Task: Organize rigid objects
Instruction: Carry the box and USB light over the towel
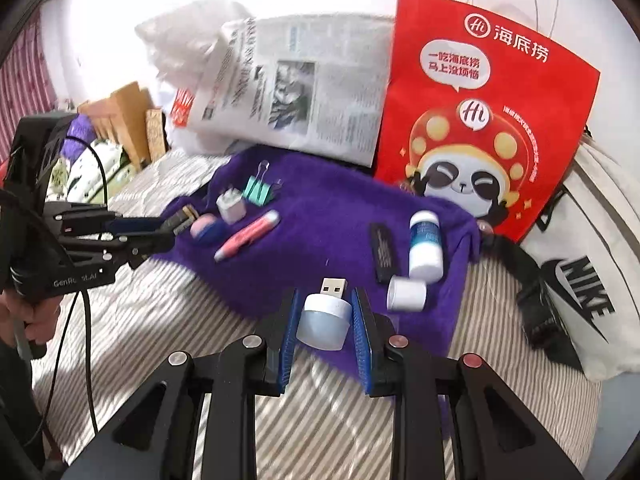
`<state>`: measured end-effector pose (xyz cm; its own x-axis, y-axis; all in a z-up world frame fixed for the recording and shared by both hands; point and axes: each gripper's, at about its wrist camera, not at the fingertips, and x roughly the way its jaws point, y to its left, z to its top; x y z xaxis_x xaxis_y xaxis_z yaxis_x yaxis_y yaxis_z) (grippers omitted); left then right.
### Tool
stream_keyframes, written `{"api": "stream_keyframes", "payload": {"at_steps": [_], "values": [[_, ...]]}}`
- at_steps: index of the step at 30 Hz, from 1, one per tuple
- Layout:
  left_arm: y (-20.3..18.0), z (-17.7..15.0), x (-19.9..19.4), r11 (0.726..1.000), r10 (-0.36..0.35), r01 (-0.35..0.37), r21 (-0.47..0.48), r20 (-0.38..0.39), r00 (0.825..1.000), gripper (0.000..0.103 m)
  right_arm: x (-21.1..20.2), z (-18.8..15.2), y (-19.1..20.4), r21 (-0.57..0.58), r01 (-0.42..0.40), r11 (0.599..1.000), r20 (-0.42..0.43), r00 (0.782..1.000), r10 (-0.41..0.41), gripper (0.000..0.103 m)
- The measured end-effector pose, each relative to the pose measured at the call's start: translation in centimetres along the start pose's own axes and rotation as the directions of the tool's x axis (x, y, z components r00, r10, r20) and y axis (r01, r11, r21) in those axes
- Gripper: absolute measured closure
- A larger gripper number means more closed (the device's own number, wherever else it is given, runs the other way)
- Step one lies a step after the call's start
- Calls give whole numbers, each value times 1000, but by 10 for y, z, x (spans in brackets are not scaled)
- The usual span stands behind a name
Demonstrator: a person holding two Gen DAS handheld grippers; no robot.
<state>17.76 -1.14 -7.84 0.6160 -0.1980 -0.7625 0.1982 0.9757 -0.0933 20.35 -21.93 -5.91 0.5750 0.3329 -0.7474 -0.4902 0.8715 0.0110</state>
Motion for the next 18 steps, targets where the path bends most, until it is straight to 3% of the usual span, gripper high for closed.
{"api": "stream_keyframes", "payload": {"at_steps": [11, 18], "values": [[10, 60, 28, 1000, -29, 29, 6, 10, 1000, 81, 40, 40, -33, 117, -14, 993, 26, 1000, 11, 77], [10, 81, 58, 998, -66, 66, -5, -2, 998, 81, 60, 43, -44, 145, -14, 989, 7, 1000, 13, 77]]}}
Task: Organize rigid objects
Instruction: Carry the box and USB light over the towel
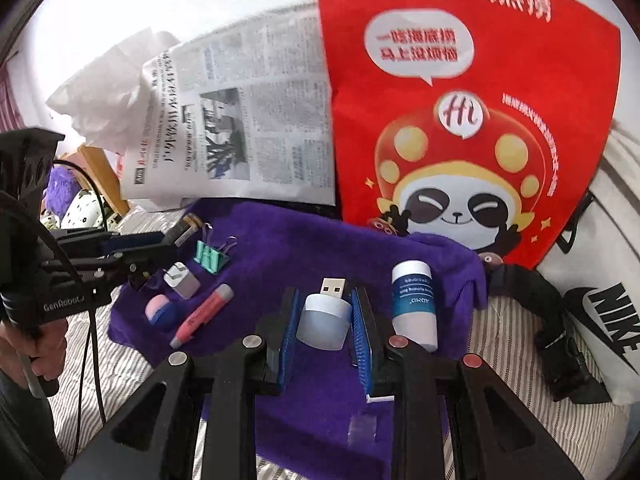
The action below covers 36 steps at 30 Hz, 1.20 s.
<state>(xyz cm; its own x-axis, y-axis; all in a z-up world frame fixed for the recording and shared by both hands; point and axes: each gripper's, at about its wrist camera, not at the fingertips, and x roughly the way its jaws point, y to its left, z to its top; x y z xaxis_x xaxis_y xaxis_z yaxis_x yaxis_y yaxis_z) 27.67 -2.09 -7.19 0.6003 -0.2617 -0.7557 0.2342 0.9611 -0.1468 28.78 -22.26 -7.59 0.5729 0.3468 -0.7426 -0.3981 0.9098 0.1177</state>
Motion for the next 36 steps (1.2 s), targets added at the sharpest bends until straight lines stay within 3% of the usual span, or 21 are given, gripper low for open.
{"api": "stream_keyframes", "payload": {"at_steps": [10, 21, 27, 36], "values": [[-3, -8, 29, 1000, 16, -15, 19, -54, 998, 81, 16, -13, -10, -12, -7, 1000, -65, 998, 7, 77], [-4, -7, 28, 1000, 0, 1, 23, -50, 999, 81, 22, -14, 4, -79, 2, 997, -91, 996, -9, 77], [-3, -7, 30, 1000, -2, 3, 28, -60, 998, 80, 38, -19, 7, -103, 26, 994, -138, 990, -40, 77], [1, -9, 38, 1000, -8, 10, 26, -80, 997, 80, 63, -26, 8, -111, 3, 994, -184, 983, -24, 77]]}}
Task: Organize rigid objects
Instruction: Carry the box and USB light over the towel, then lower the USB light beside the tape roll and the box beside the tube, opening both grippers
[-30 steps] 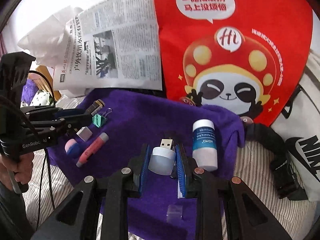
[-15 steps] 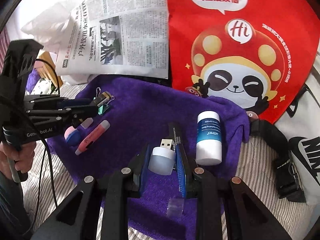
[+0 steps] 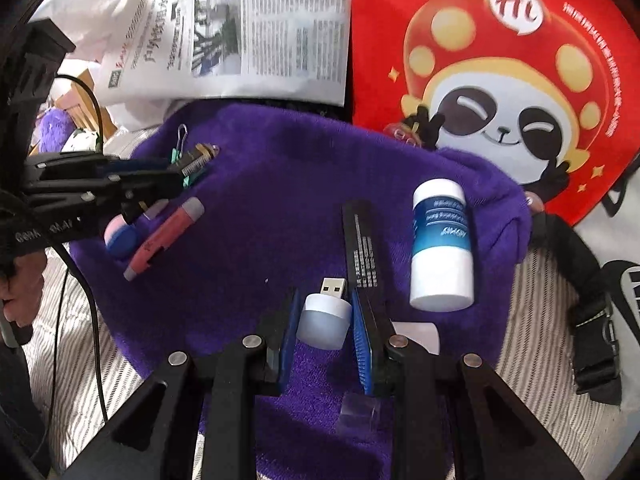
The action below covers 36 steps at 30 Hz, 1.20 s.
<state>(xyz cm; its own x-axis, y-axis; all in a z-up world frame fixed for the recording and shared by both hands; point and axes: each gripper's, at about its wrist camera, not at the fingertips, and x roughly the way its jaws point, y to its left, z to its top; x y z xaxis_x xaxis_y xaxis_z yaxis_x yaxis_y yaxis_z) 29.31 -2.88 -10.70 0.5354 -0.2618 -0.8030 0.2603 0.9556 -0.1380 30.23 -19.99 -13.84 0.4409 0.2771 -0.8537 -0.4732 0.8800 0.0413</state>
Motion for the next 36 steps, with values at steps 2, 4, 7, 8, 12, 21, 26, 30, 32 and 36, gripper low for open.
{"api": "stream_keyframes", "payload": {"at_steps": [2, 4, 7, 8, 12, 21, 26, 30, 32, 36], "values": [[0, 0, 0, 1000, -2, 2, 1, 1, 1000, 81, 2, 0, 2, -7, -2, 1000, -3, 1000, 2, 77], [0, 0, -1, 1000, -7, 7, -2, 2, 1000, 80, 4, -1, 5, -16, -7, 1000, -5, 1000, 7, 77], [1, -1, -2, 1000, -11, 11, -2, 1, 1000, 80, 7, -3, 10, -35, 0, 999, -17, 1000, -1, 77], [1, -1, -2, 1000, -11, 11, -2, 0, 1000, 80, 8, -4, 11, -38, 1, 999, -21, 1000, -2, 77], [2, -1, -2, 1000, -13, 13, -2, 1, 1000, 80, 13, -5, 15, -43, 12, 999, -29, 1000, -13, 77], [1, -1, 0, 1000, -17, 17, 2, -3, 1000, 80, 11, -8, 10, -37, -3, 999, -15, 1000, 2, 75], [2, -2, 3, 1000, -16, 16, -1, -10, 1000, 80, 4, -8, 1, -24, -45, 999, -20, 999, 44, 68], [3, -3, 8, 1000, -19, 19, -2, -24, 1000, 80, -5, -6, -5, -5, -61, 998, 3, 998, 61, 67], [3, -4, 10, 1000, -20, 20, 1, -28, 999, 80, -12, -6, -9, 5, -62, 998, 20, 998, 62, 66], [0, -4, 14, 1000, -23, 24, 10, -37, 999, 80, -26, -5, -15, 18, -27, 999, 51, 998, 26, 63]]}}
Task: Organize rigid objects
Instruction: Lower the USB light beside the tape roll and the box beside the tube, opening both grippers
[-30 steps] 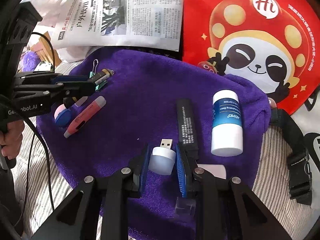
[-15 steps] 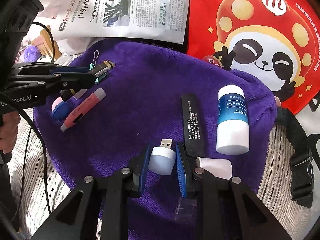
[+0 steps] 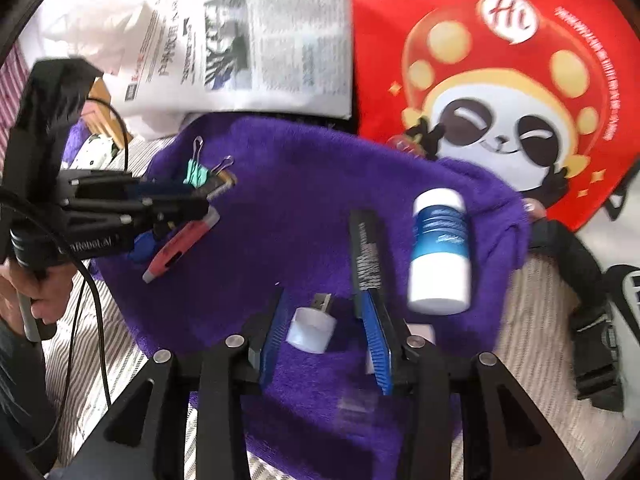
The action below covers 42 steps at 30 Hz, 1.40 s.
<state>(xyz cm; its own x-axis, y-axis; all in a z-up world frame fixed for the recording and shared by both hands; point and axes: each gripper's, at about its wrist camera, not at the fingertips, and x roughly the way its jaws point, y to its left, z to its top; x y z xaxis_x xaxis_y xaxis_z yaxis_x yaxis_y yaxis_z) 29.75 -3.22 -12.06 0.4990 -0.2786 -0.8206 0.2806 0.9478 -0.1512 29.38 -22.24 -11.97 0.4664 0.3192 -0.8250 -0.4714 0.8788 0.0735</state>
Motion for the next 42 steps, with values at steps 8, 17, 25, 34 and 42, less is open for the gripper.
{"api": "stream_keyframes", "payload": {"at_steps": [8, 17, 25, 34, 42], "values": [[-11, -1, 9, 1000, -1, 1, 28, -11, 1000, 80, -21, 0, -29, 50, 70, 996, 24, 997, -71, 62], [-23, -3, 13, 998, -3, 5, 68, -17, 1000, 80, -32, -3, -43, 78, 78, 994, 31, 996, -81, 62], [-31, -5, 23, 995, 25, -21, 100, -40, 999, 80, -26, 0, -33, 50, 76, 996, 27, 997, -78, 62], [-34, -6, 25, 992, 37, -31, 120, -45, 998, 80, -24, -1, -33, 51, 81, 995, 20, 996, -82, 62], [-44, -9, 27, 987, 22, -10, 163, -75, 997, 67, -23, -1, -34, 44, 86, 995, 14, 996, -86, 62]]}}
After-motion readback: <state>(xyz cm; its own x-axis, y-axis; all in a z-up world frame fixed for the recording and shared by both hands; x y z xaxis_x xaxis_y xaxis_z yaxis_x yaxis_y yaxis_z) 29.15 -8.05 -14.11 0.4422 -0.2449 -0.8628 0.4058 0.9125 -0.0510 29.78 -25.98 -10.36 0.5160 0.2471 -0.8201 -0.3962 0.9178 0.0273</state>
